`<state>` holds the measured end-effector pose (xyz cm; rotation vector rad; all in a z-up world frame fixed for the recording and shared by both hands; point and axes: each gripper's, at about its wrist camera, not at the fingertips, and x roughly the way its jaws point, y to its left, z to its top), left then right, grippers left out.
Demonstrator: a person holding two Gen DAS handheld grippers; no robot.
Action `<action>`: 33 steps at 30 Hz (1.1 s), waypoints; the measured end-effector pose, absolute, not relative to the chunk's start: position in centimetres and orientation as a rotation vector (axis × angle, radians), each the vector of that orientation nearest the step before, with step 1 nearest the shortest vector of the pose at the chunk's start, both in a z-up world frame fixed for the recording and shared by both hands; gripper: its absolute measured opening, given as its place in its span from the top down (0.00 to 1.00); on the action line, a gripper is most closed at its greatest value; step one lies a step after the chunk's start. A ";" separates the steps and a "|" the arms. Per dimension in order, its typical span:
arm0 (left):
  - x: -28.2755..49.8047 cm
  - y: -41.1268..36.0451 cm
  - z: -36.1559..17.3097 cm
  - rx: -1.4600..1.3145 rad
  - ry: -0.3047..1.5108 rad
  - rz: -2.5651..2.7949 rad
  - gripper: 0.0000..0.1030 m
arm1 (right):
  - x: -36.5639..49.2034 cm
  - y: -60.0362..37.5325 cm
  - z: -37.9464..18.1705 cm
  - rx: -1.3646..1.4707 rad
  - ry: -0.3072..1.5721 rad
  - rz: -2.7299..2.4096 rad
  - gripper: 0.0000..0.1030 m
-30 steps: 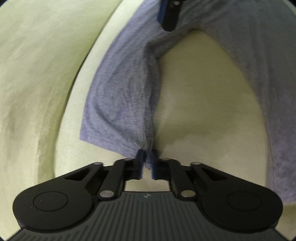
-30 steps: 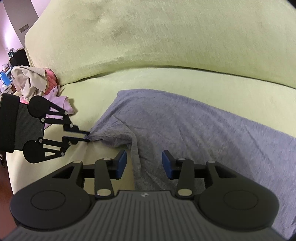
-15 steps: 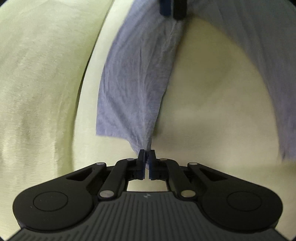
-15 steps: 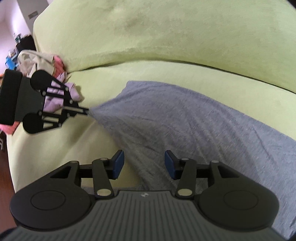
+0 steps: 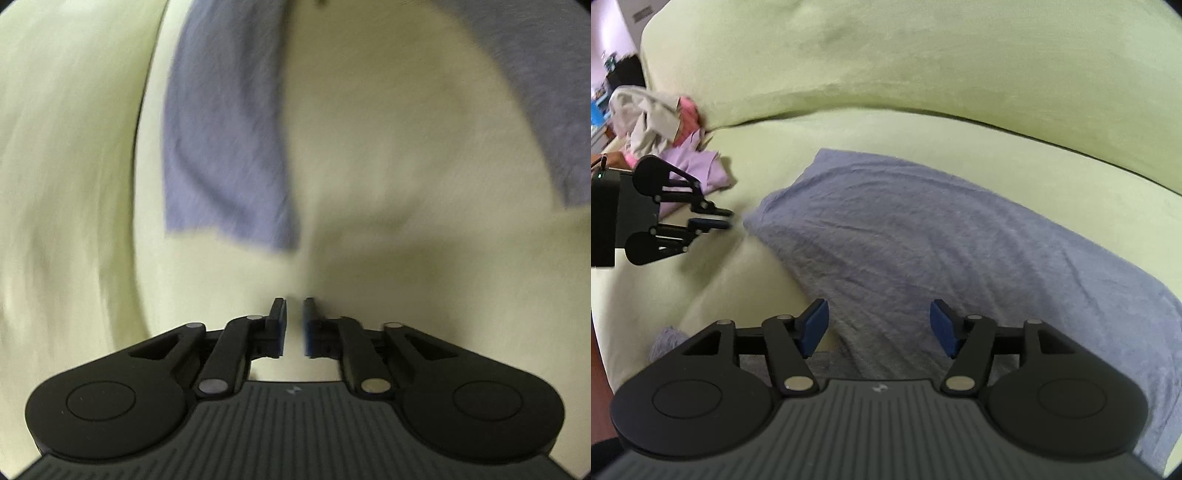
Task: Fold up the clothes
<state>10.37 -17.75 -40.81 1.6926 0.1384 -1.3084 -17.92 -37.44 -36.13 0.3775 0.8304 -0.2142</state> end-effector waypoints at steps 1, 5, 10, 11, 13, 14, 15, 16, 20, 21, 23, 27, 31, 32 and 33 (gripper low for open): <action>10.9 -18.9 -39.5 1.591 0.211 -1.279 0.74 | -18.4 -37.8 -35.9 0.388 0.810 -0.238 0.45; 11.7 -23.1 -34.8 1.068 0.453 -1.374 0.67 | -19.2 -38.8 -35.4 0.414 0.735 -0.289 0.72; 8.9 -28.9 -35.0 0.636 0.523 -1.483 0.63 | -17.6 -39.8 -35.4 0.402 0.711 -0.298 0.92; 8.9 -29.7 -35.7 0.614 0.550 -1.481 0.63 | -17.1 -40.0 -35.4 0.396 0.703 -0.303 0.92; 9.5 -31.5 -37.6 0.581 0.611 -1.467 0.63 | -15.9 -40.6 -35.6 0.395 0.682 -0.305 0.92; 10.0 -32.2 -38.7 0.579 0.628 -1.456 0.63 | -15.3 -41.0 -35.8 0.396 0.676 -0.307 0.91; 10.4 -32.5 -39.7 0.591 0.651 -1.423 0.63 | -14.7 -41.4 -36.1 0.397 0.679 -0.313 0.90; 10.9 -32.7 -40.6 0.599 0.670 -1.392 0.63 | -14.2 -41.9 -36.5 0.397 0.685 -0.322 0.90; 14.9 -31.7 -41.4 0.559 0.697 -1.228 0.48 | -14.0 -44.1 -38.2 0.405 0.708 -0.399 0.92; 15.6 -31.4 -41.2 0.560 0.704 -1.180 0.55 | -14.4 -44.9 -38.6 0.408 0.706 -0.427 0.95; 18.0 -31.1 -41.0 0.594 0.724 -1.012 0.64 | -16.0 -46.8 -38.5 0.433 0.690 -0.504 0.95; 15.2 -30.2 -38.6 0.599 0.684 -1.054 0.64 | -19.4 -48.2 -36.6 0.433 0.674 -0.611 0.86; 7.4 -30.4 -36.5 0.658 0.636 -1.249 0.60 | -20.8 -44.9 -35.4 0.385 0.707 -0.463 0.85; 5.6 -30.9 -36.7 0.681 0.617 -1.285 0.60 | -20.7 -43.5 -35.4 0.357 0.728 -0.413 0.85; 4.1 -31.4 -36.9 0.703 0.600 -1.315 0.60 | -20.5 -42.1 -35.5 0.332 0.746 -0.366 0.85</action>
